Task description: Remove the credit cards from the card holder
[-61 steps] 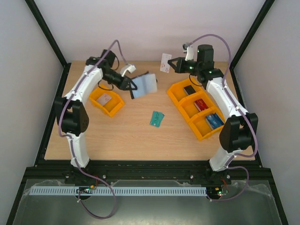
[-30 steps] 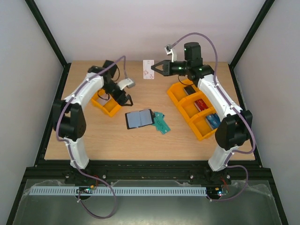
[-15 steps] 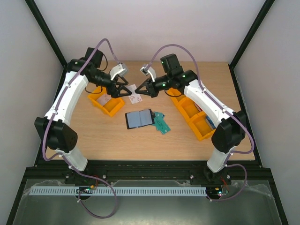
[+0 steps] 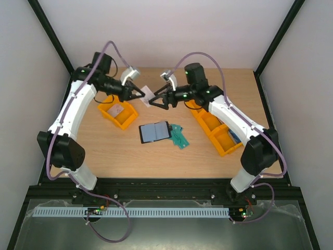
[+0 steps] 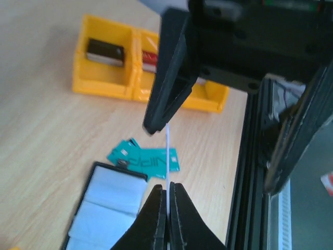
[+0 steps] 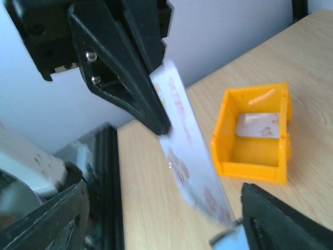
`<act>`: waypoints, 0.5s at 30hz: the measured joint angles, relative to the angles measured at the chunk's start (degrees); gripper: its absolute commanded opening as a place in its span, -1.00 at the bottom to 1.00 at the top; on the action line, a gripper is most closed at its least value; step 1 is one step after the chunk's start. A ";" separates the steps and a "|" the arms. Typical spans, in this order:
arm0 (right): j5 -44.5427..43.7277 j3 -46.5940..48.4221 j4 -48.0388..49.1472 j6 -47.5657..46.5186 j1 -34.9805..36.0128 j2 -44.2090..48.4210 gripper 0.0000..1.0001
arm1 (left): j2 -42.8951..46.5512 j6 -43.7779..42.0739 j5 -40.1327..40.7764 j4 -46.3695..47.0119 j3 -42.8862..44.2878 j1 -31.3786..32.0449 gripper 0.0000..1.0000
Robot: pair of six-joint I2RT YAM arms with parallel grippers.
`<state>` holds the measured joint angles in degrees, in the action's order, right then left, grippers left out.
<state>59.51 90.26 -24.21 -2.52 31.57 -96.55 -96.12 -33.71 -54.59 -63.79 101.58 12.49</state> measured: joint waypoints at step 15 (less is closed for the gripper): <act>8.39 -16.63 64.87 55.84 -2.64 0.22 -0.68 | 3.48 28.79 -13.92 20.35 -0.39 -3.50 -0.96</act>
<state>67.90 73.63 40.66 53.32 28.93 -96.33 -92.64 -4.93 -68.51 -43.44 101.19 8.99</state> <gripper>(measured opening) 0.582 0.022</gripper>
